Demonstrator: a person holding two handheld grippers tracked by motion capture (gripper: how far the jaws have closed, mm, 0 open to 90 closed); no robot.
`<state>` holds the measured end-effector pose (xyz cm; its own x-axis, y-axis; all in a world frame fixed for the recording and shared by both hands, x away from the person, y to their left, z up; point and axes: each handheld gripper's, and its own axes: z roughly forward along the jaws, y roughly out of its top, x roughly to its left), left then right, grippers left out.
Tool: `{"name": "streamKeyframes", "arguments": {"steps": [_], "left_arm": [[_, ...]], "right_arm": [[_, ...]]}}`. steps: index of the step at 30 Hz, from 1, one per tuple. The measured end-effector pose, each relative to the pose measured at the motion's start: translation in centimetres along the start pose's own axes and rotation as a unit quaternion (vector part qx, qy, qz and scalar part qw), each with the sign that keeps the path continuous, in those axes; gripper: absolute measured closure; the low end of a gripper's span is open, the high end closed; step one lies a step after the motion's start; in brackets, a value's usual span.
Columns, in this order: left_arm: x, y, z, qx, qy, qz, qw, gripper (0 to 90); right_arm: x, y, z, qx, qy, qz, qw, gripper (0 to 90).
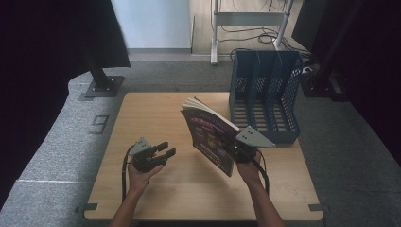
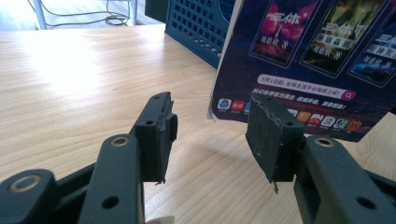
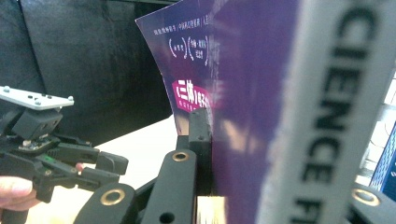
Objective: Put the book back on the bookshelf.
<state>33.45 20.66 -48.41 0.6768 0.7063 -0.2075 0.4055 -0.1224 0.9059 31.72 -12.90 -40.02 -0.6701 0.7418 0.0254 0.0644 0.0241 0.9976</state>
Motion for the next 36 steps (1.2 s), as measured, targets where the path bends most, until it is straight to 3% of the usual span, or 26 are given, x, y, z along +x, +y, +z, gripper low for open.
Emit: {"name": "streamKeyframes", "arguments": {"steps": [16,36], "left_arm": [[0.1,-0.7,-0.2,0.007,0.009,-0.011,0.9999,50.6],[0.3,-0.9,-0.4,0.01,0.007,-0.018,0.9998,50.1]], "right_arm": [[-1.2,1.1,-1.0,-0.025,-0.013,0.009,0.9996,81.8],[-1.9,1.8,-0.8,-0.03,-0.03,0.017,0.999,81.8]]}}
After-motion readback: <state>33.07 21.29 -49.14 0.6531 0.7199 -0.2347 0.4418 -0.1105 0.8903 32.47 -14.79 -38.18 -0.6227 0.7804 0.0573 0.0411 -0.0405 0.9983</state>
